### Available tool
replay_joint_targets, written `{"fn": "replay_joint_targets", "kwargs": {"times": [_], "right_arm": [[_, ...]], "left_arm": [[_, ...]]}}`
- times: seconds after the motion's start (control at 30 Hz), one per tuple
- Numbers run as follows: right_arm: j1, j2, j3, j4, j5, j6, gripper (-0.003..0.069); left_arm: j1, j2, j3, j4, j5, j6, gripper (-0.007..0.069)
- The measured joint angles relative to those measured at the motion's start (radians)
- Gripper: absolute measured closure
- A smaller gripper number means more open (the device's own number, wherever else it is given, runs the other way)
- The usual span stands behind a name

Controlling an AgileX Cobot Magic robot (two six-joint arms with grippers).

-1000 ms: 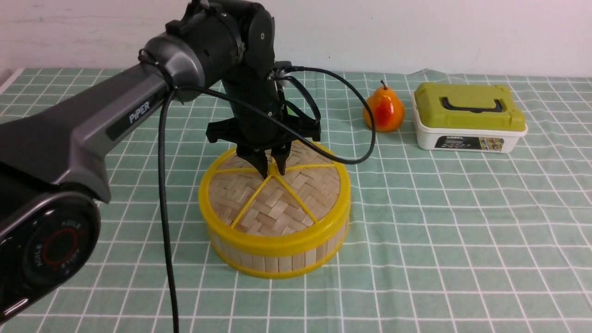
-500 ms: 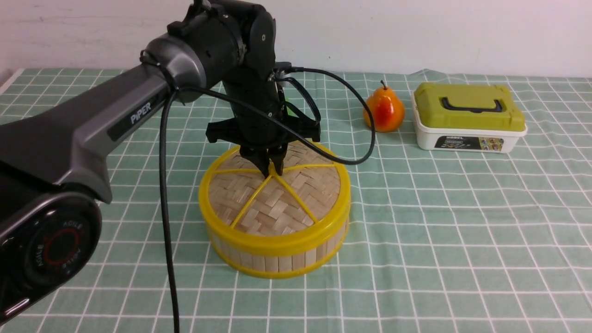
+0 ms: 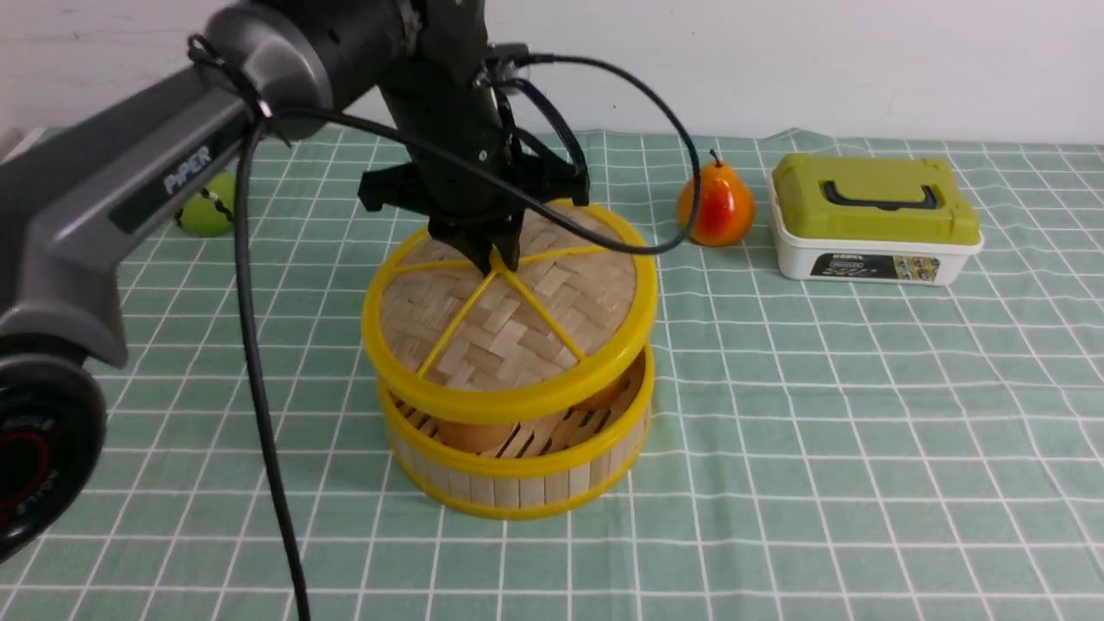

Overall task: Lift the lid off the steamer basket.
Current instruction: Use the left arm to place the steamer lid on the table

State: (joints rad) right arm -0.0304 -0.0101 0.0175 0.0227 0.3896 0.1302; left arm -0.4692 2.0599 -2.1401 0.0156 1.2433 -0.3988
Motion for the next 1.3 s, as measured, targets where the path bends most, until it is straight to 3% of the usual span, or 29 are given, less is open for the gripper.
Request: {"fn": "replay_joint_targets", "kwargs": {"times": [0.2, 0.33, 0.5, 0.53, 0.63, 0.77, 1.03, 1.3], "right_arm": [[0.000, 0.000, 0.000, 0.000, 0.000, 0.000, 0.0417], [0.000, 0.000, 0.000, 0.000, 0.000, 0.000, 0.0417], [0.000, 0.000, 0.000, 0.000, 0.000, 0.000, 0.0417], [0.000, 0.000, 0.000, 0.000, 0.000, 0.000, 0.0417], [0.000, 0.000, 0.000, 0.000, 0.000, 0.000, 0.0417], [0.000, 0.000, 0.000, 0.000, 0.000, 0.000, 0.0417], [0.000, 0.000, 0.000, 0.000, 0.000, 0.000, 0.0417], [0.000, 0.000, 0.000, 0.000, 0.000, 0.000, 0.0417]], "left_arm": [[0.006, -0.106, 0.008, 0.104, 0.000, 0.041, 0.0514], [0.062, -0.198, 0.111, 0.116, -0.001, 0.063, 0.0514], [0.199, -0.306, 0.354, 0.119, -0.001, 0.066, 0.0514], [0.283, -0.335, 0.477, 0.124, -0.001, 0.065, 0.0514], [0.384, -0.343, 0.612, 0.136, -0.002, 0.060, 0.0514], [0.463, -0.343, 0.752, 0.139, -0.100, 0.028, 0.0514], [0.468, -0.322, 0.812, 0.085, -0.360, 0.020, 0.0514], [0.468, -0.243, 0.814, -0.001, -0.443, 0.071, 0.0514]]}}
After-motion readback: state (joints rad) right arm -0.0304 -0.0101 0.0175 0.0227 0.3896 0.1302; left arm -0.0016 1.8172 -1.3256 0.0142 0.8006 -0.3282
